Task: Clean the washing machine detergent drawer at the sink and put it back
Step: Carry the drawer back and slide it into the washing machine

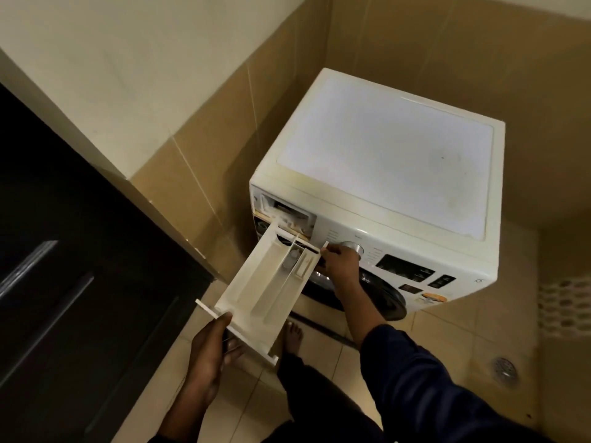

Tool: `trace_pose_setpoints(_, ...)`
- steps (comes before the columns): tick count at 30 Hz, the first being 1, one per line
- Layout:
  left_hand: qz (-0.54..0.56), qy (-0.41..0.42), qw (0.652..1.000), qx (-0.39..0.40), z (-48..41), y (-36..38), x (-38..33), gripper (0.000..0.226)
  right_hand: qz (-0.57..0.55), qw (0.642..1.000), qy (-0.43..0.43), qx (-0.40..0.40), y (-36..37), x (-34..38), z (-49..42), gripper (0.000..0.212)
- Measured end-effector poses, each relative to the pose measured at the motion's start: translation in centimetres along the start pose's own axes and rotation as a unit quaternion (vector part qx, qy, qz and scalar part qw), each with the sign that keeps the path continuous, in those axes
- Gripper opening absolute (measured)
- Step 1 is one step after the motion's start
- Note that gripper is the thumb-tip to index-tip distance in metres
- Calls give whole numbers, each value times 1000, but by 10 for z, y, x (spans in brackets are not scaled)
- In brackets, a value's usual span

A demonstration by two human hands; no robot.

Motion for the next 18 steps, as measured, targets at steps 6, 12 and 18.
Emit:
trace_pose_setpoints(6,-3,-36,999,-23,-44,-2,-27,18,-3,1000,21,-14,38,10,-31,17)
trace_pose_setpoints(12,-17,-53,998,-10,-74,-9,-49,35,7,999,38,-23,71,14,-57,17)
trace_pose_setpoints(18,-30,-60,998,-2,-88,-14,-55,39,22,998,35,-42,81,24,-62,24)
Point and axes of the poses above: each hand's wrist, its own z-axis away from the middle knuckle, its own y-axis out of the palm, x = y × z, the point moved 3 cm from there along -z, towards the middle knuckle, and after that the axes turned 3 degrees about -x, right-handed, at the moved point
